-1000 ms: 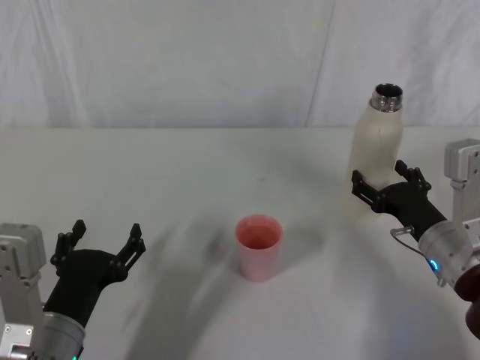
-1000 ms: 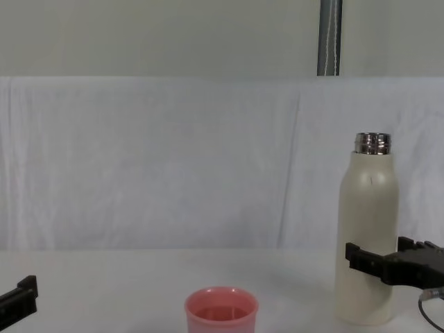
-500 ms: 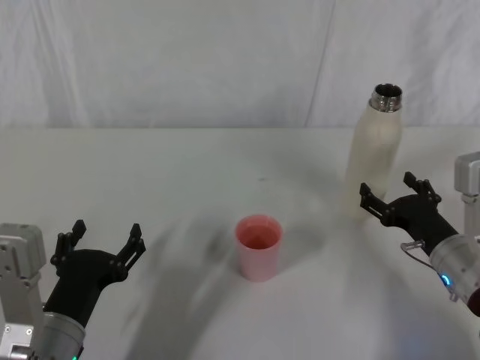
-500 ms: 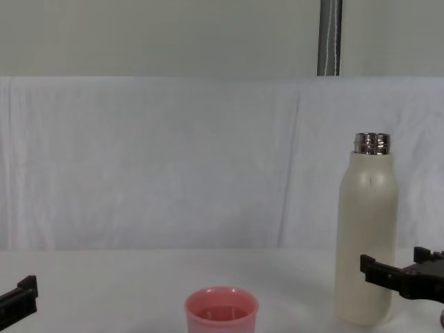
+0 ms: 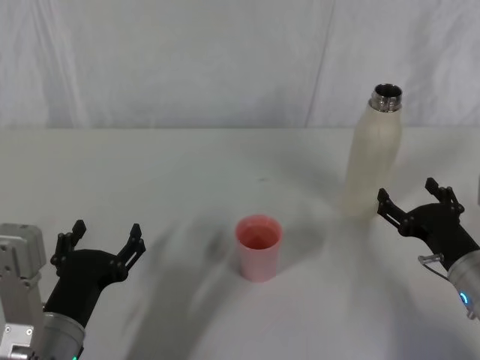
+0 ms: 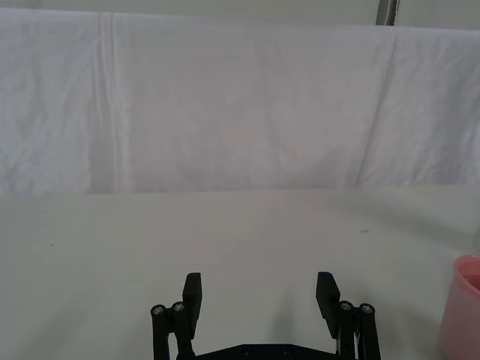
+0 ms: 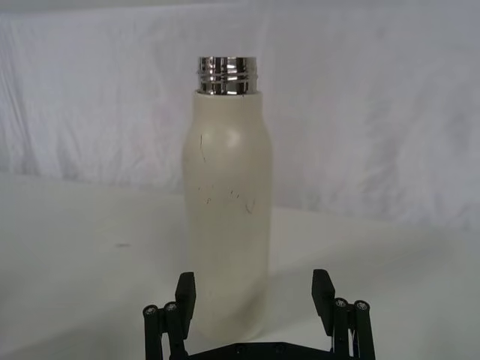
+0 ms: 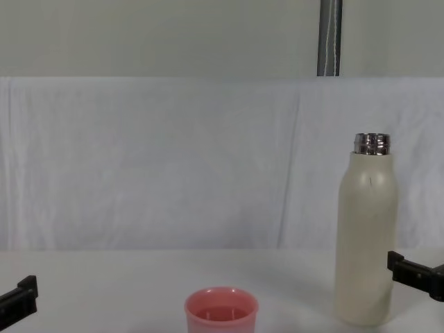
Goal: Grasp the thermos with one hand and pour water into the cup lid.
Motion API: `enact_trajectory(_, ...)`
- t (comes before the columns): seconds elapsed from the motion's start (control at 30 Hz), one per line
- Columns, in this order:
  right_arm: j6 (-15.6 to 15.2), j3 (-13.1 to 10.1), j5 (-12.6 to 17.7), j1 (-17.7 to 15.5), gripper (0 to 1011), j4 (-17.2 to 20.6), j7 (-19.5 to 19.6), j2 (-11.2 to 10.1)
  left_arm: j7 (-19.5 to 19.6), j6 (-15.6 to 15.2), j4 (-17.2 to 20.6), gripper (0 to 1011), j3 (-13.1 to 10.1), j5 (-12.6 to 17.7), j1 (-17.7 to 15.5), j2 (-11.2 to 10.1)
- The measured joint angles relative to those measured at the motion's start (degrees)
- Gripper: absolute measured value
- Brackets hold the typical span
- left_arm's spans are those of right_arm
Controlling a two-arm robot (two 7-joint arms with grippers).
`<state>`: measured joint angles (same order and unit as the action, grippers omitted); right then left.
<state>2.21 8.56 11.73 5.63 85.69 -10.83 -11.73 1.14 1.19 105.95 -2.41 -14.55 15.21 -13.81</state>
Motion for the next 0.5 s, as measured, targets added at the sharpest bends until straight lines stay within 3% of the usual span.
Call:
enact_trajectory(0.23, 1.4, -0.5, -1.1, -2.3, 1000, 2.3, 1.2, 1.0, 0.0, 0.0, 0.0, 1001, 0.0, 0.0, 0.0, 0.0)
enact_trajectory(0.5, 0.8, -0.1, -1.4, -4.1, 1000, 4.7, 0.6, 1.3, 0.0, 0.0, 0.0, 1001, 0.0, 0.0, 0.0, 0.0)
